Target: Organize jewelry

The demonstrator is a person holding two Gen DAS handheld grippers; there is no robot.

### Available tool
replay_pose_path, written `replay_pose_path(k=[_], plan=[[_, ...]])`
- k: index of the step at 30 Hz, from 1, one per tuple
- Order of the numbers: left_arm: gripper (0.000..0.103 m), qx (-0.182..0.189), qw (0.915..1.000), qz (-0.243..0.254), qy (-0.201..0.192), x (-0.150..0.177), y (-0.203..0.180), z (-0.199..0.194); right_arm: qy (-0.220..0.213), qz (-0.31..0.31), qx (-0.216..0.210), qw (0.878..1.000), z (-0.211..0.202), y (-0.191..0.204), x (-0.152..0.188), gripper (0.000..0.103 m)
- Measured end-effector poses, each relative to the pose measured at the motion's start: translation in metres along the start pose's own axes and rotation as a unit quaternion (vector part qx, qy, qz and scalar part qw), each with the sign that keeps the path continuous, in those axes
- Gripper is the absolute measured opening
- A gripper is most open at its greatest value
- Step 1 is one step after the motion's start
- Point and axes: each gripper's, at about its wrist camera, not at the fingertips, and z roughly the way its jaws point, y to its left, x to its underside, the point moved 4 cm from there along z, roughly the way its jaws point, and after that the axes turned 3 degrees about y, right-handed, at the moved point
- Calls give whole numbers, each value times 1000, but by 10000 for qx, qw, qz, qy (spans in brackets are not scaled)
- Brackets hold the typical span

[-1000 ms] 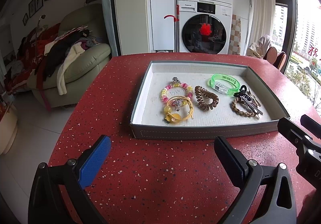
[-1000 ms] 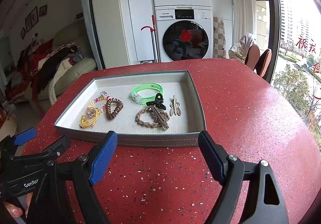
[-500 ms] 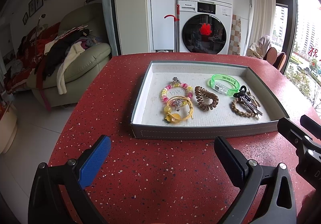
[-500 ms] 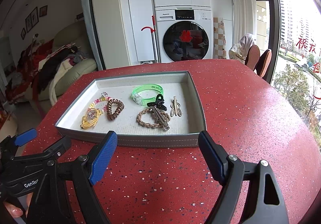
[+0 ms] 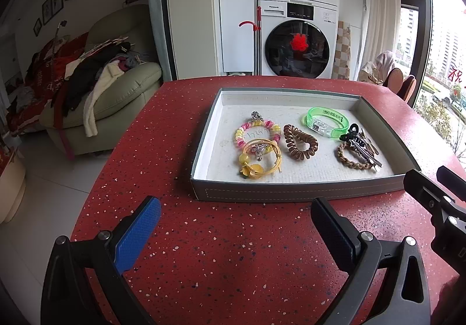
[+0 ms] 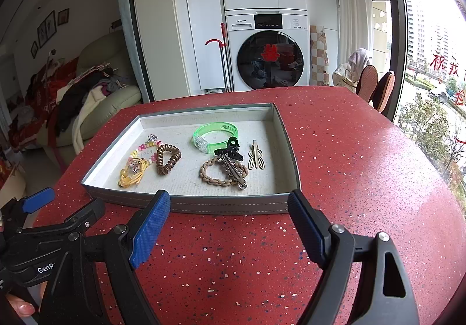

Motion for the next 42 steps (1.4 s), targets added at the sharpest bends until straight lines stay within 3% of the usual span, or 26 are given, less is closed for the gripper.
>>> replay_pose_path(k=[42], plan=[[103,14,10000,-23,-9,0,0,-5,-20,8,-9,10000,-1,4,-3,85]])
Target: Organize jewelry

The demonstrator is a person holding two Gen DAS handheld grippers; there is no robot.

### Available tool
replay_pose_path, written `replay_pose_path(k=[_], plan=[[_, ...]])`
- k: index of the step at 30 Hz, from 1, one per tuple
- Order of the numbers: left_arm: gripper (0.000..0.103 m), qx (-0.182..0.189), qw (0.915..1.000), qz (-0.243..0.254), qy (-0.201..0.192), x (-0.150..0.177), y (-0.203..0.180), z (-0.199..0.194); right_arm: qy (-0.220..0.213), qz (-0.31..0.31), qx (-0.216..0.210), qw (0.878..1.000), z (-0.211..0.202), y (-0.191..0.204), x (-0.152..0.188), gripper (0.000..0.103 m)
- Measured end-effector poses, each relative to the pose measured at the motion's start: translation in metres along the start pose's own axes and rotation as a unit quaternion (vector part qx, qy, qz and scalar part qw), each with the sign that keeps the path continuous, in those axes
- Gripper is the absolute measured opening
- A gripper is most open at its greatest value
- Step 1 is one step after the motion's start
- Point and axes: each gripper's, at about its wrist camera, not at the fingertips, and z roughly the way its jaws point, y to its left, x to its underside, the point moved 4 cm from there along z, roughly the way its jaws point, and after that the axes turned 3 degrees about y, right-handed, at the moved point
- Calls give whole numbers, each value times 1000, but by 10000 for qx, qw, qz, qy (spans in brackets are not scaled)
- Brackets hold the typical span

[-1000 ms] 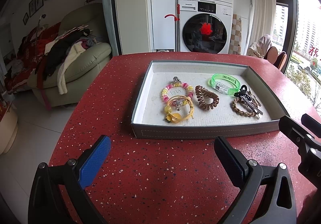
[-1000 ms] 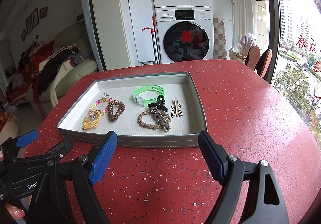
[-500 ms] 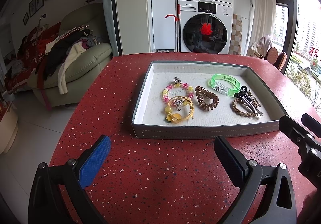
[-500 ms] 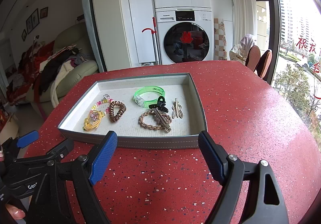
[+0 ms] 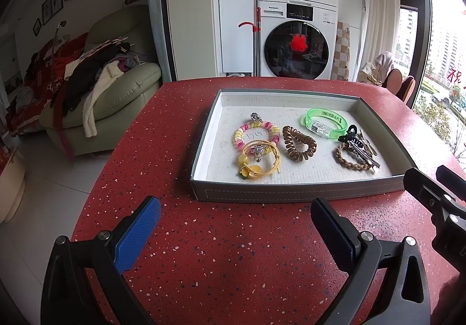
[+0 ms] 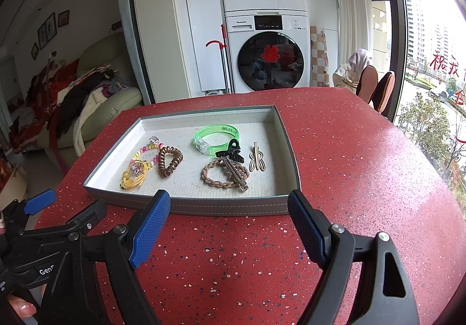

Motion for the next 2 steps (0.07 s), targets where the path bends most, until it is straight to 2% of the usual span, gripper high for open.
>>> replay_pose_path(k=[2], plan=[[103,-5,10000,7,6,0,-1,1,-4,0,7,10000,0,0,0,85]])
